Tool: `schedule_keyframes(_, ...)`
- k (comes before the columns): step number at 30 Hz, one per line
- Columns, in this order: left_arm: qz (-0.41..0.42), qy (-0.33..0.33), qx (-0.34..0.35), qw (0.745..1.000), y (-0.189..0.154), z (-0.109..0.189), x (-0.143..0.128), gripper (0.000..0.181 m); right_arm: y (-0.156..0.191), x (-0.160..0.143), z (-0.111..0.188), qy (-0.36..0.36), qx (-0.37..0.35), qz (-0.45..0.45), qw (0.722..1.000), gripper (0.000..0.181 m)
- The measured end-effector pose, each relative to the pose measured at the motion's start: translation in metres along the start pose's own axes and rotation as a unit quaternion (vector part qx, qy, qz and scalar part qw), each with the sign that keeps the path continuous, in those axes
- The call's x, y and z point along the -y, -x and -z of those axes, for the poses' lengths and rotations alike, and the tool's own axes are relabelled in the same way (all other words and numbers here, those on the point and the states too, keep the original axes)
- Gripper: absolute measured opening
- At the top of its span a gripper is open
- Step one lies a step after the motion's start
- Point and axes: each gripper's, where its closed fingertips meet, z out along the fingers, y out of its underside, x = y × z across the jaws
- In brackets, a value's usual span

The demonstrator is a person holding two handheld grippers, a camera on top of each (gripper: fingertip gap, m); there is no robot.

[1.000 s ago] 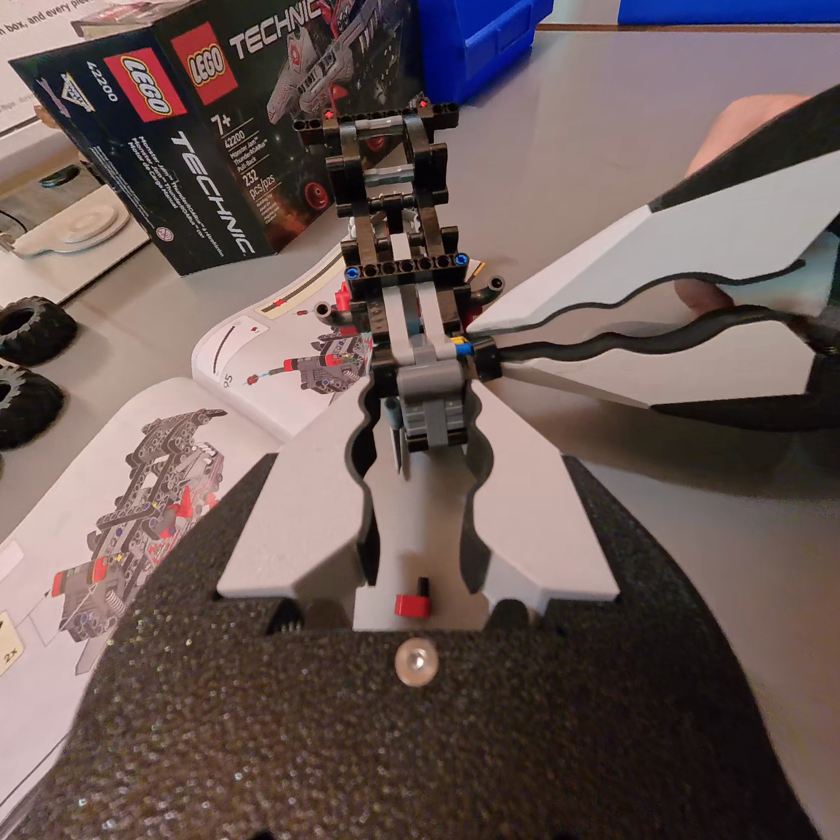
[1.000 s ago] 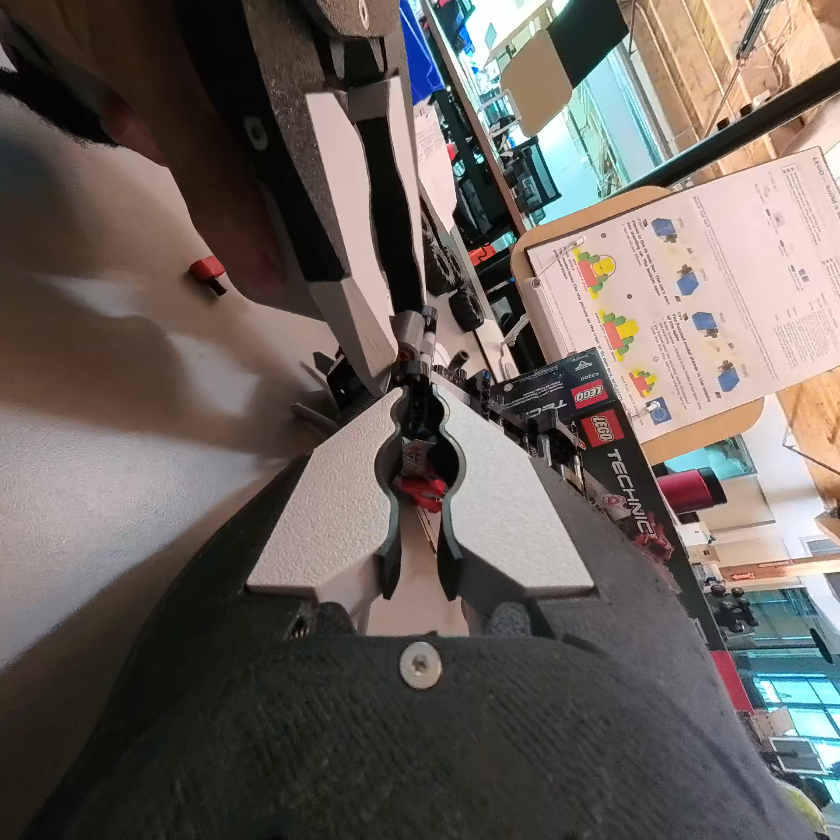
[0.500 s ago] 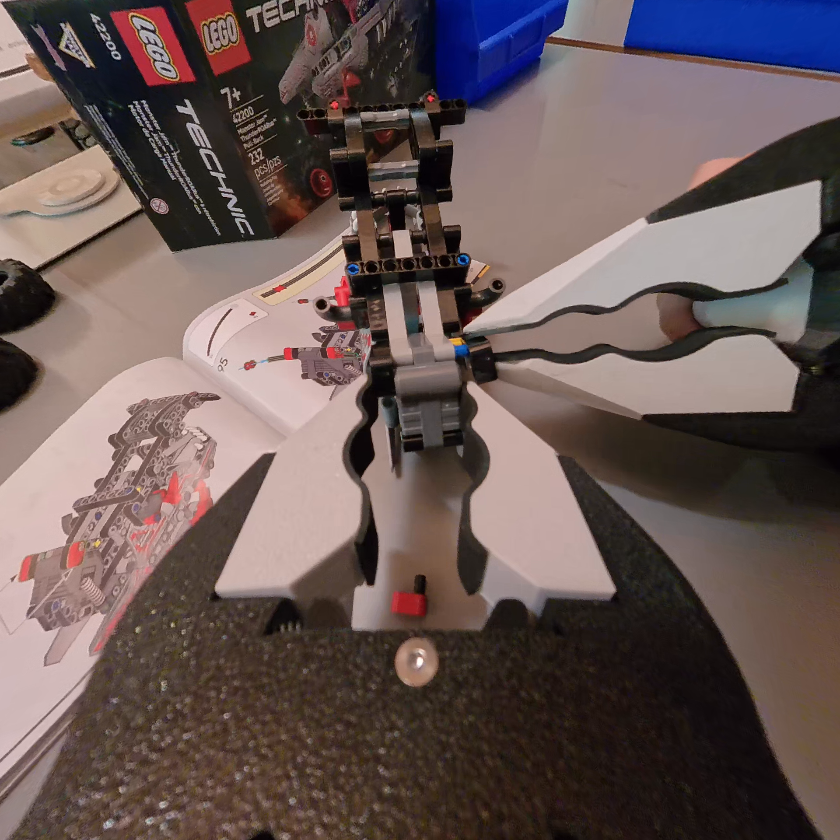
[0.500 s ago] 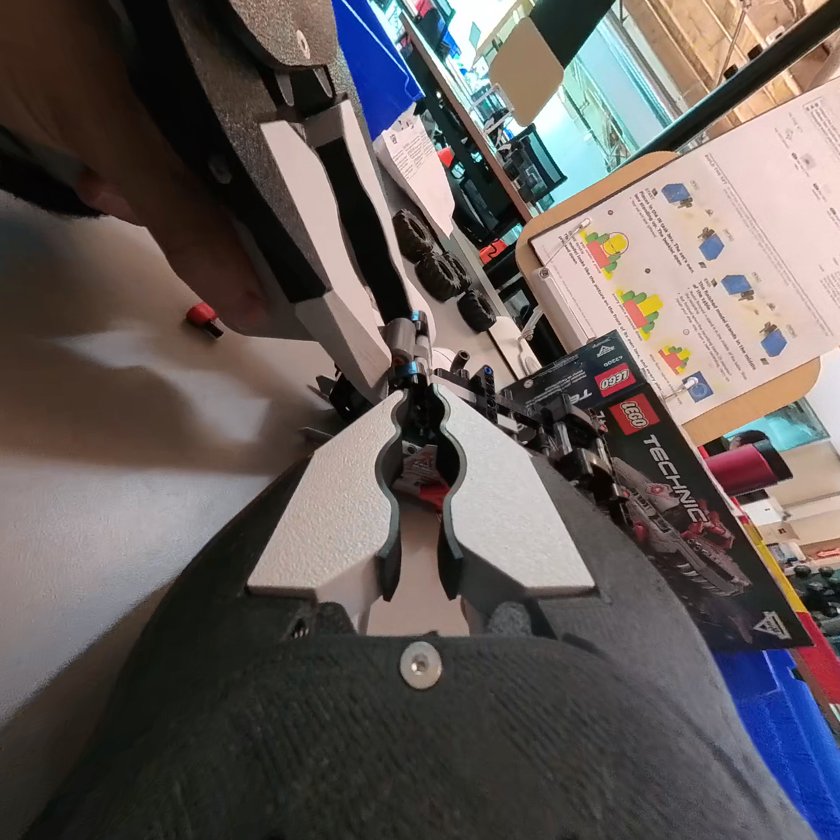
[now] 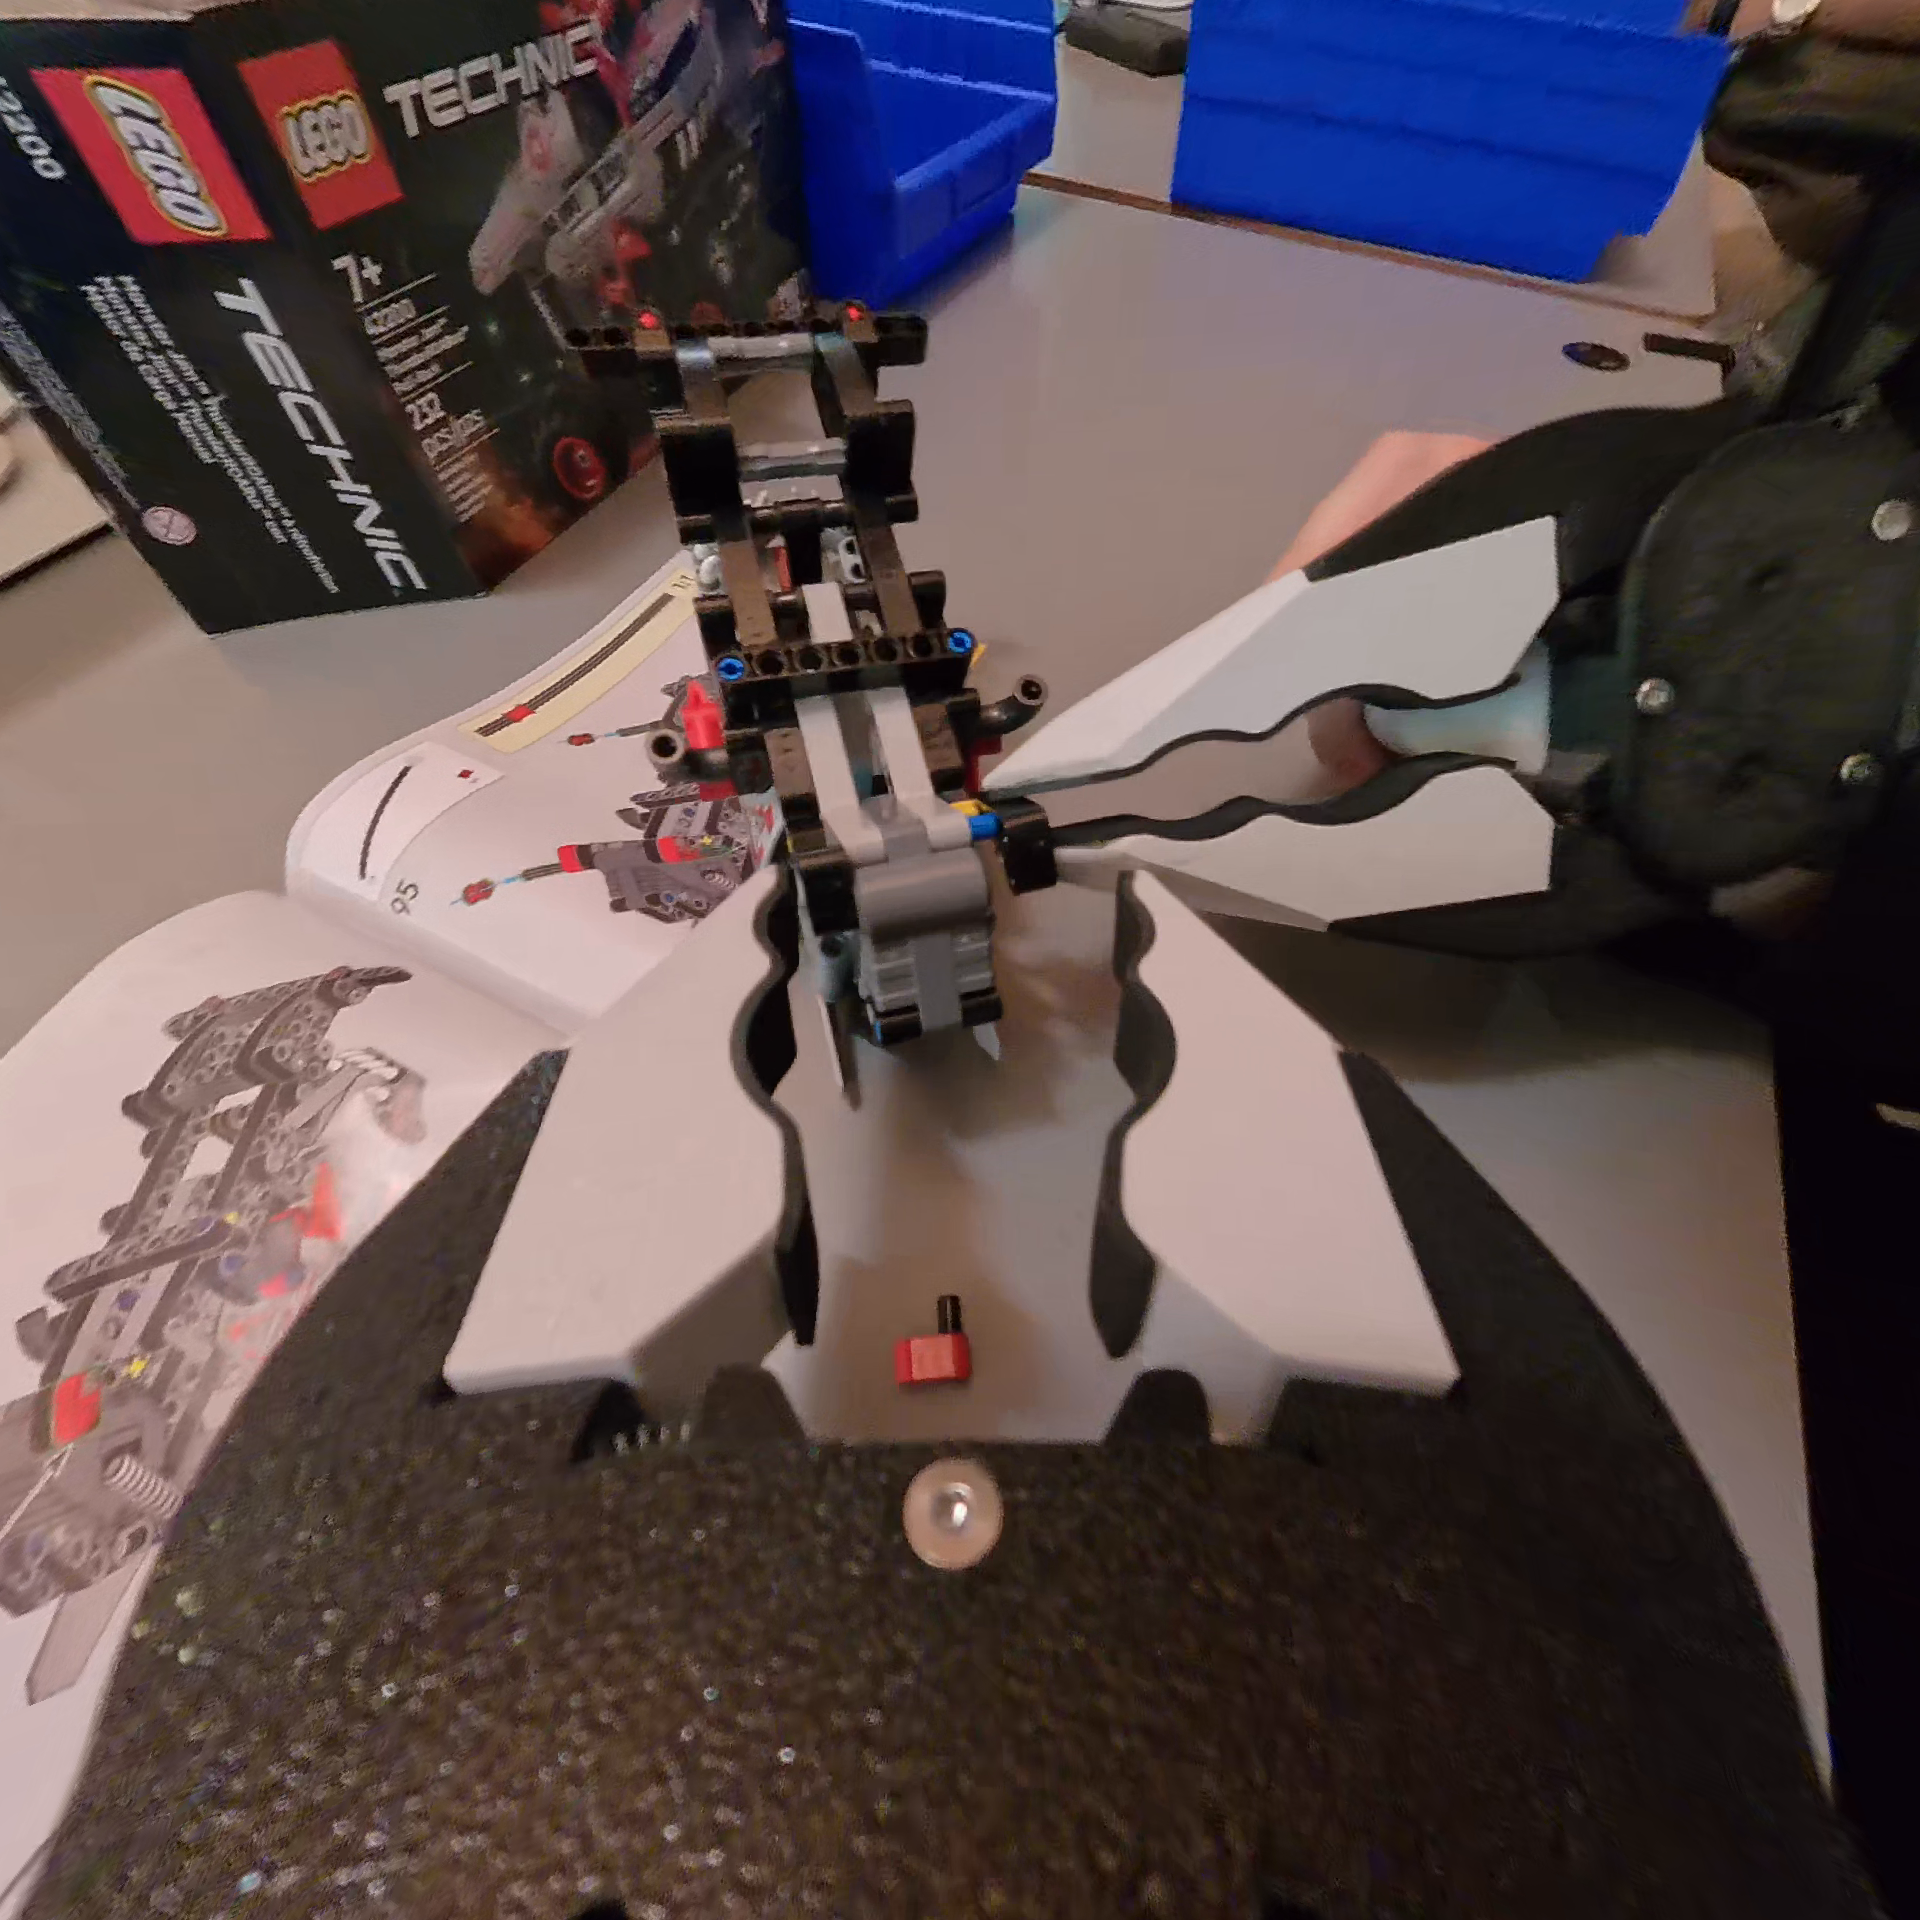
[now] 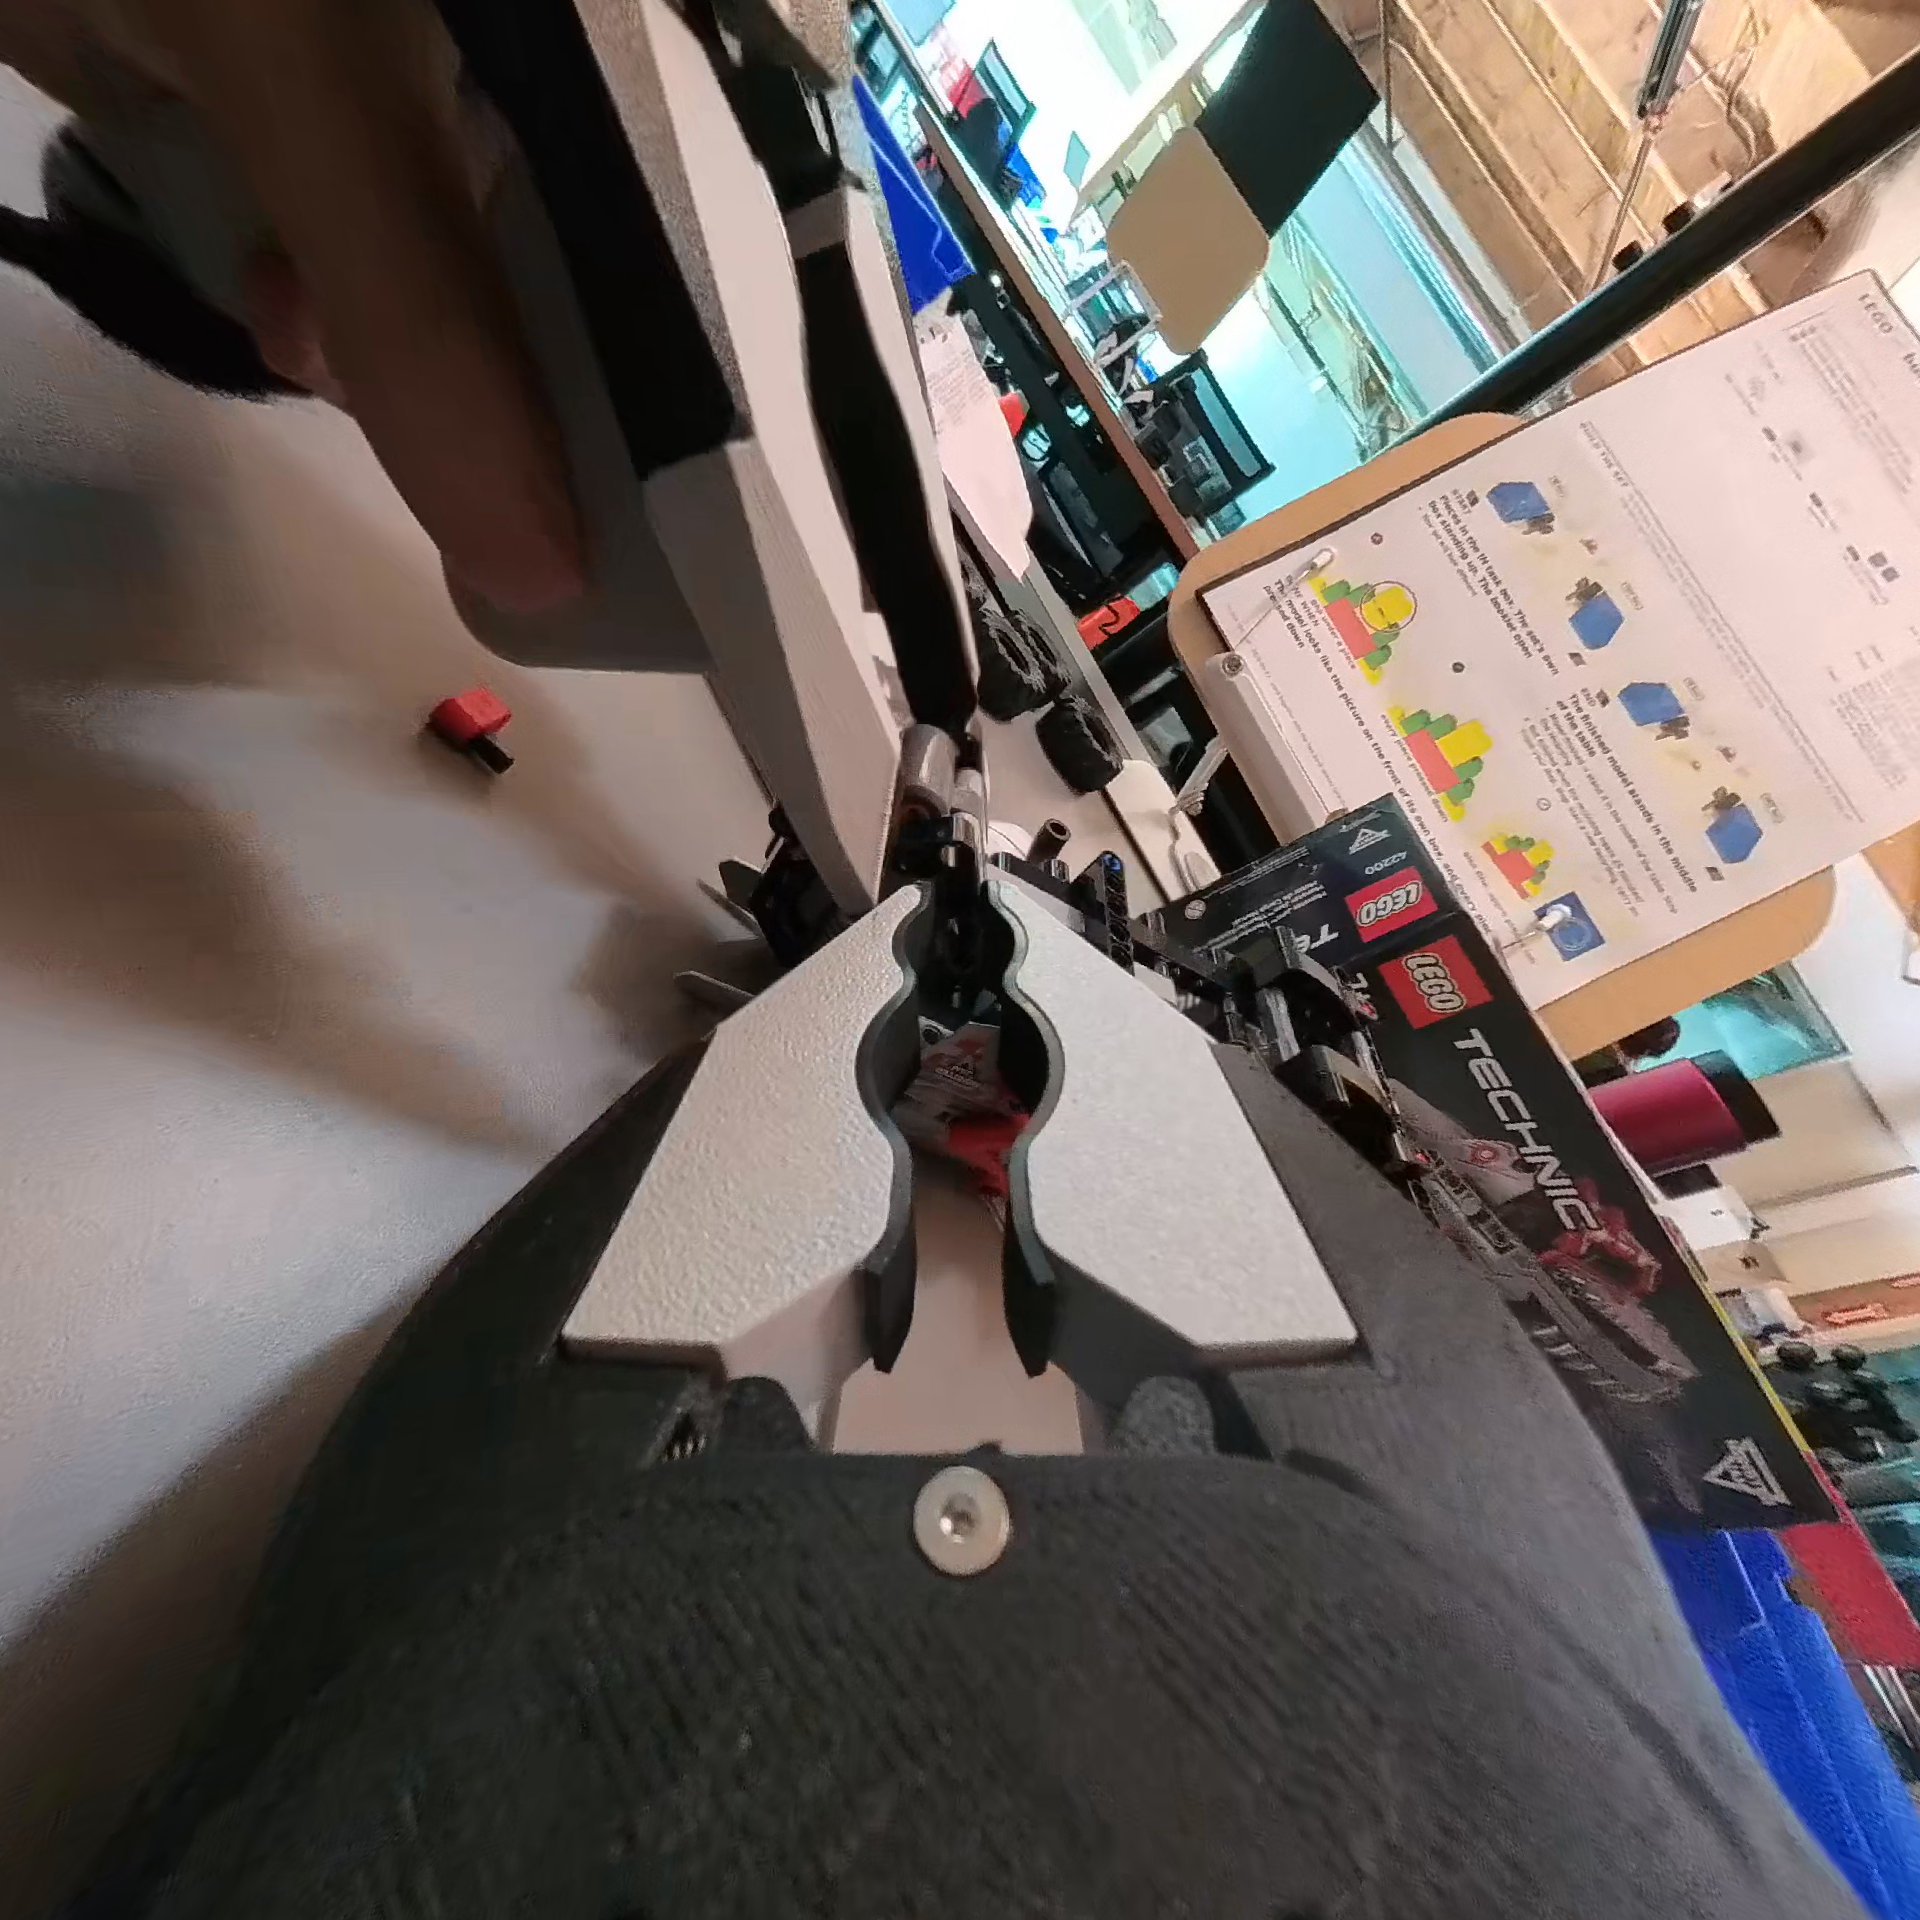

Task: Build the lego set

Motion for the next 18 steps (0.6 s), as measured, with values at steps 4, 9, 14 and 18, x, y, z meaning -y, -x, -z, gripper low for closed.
schedule_keyframes(4,0.011,-0.001,0.036,0.999,0.005,-0.002,0.003,0.061,-0.004,-0.001,-0.002,-0.010,-0.005,-0.021,1.000,0.006)
schedule_keyframes(9,0.000,-0.005,0.083,0.997,0.010,-0.004,0.011,0.058,-0.010,-0.005,-0.002,-0.026,0.002,-0.075,0.997,0.006)
schedule_keyframes(14,0.058,-0.008,0.059,0.997,0.007,-0.008,0.011,0.055,-0.011,-0.007,-0.001,-0.032,0.012,-0.096,0.995,0.009)
schedule_keyframes(18,0.089,-0.010,0.045,0.995,0.004,-0.011,0.012,0.054,-0.012,-0.008,-0.001,-0.033,0.006,-0.106,0.994,0.007)
